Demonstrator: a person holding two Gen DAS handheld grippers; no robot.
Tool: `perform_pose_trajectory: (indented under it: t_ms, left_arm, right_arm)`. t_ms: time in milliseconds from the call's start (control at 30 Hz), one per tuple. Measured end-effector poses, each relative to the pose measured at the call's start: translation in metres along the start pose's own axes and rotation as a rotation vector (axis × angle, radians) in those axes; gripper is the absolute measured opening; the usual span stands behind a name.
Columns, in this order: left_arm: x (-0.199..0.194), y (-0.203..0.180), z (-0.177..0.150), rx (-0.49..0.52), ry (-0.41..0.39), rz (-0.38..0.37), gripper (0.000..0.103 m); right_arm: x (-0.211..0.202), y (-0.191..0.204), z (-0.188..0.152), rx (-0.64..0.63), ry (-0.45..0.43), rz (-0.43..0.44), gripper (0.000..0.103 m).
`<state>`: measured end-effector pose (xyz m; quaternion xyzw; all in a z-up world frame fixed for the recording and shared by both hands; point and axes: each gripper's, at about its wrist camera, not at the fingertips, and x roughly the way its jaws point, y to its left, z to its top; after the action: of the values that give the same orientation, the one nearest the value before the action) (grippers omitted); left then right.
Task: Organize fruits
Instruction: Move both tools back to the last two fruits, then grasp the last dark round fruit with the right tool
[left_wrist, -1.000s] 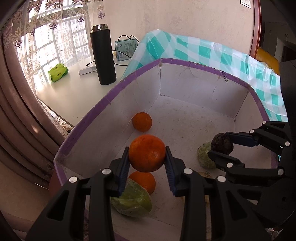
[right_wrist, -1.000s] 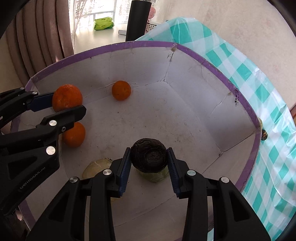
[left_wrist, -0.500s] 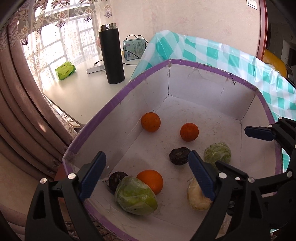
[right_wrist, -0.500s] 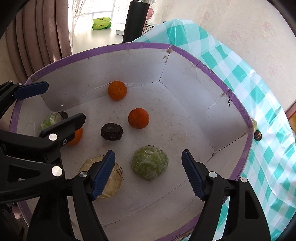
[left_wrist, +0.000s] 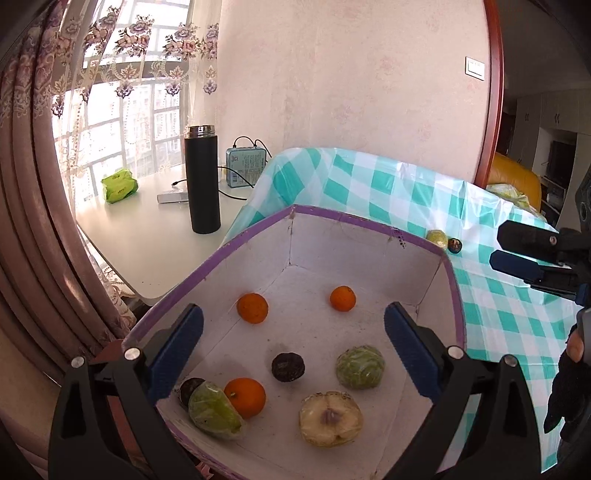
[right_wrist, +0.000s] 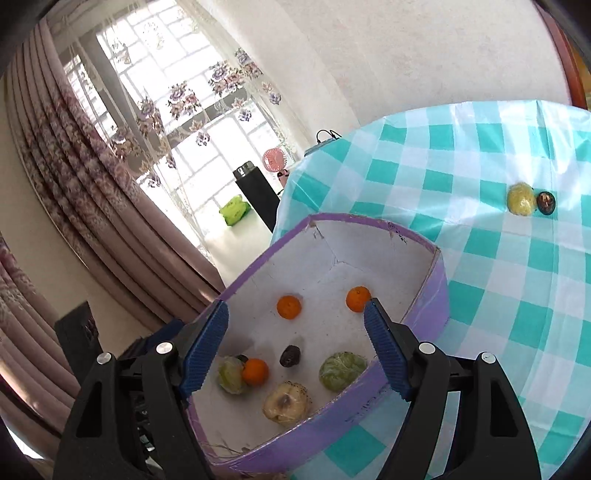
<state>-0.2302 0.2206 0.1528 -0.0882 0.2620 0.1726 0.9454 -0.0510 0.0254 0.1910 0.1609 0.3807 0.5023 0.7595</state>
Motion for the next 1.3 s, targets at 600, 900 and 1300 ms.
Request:
perform_pose_trajectory:
  t_ms: [600, 900, 1300]
  left_arm:
    - [0.049, -0.186, -0.016, 0.079, 0.159, -0.452, 0.101]
    - [0.111, -0.235, -0.027, 0.112, 0.257, -0.399, 0.101]
    - [0.210, -0.246, -0.061, 0.073, 0.366, -0.344, 0.101]
  right_arm:
    - [-0.103, -0.247, -0.025, 0.681, -0.274, 0.139, 0.088]
    - [-0.085, -0.263, -0.004, 0.581, -0.255, -0.183, 0.088]
    - [-0.015, -0.306, 0.043, 0.224, -0.038, -0.744, 0.088]
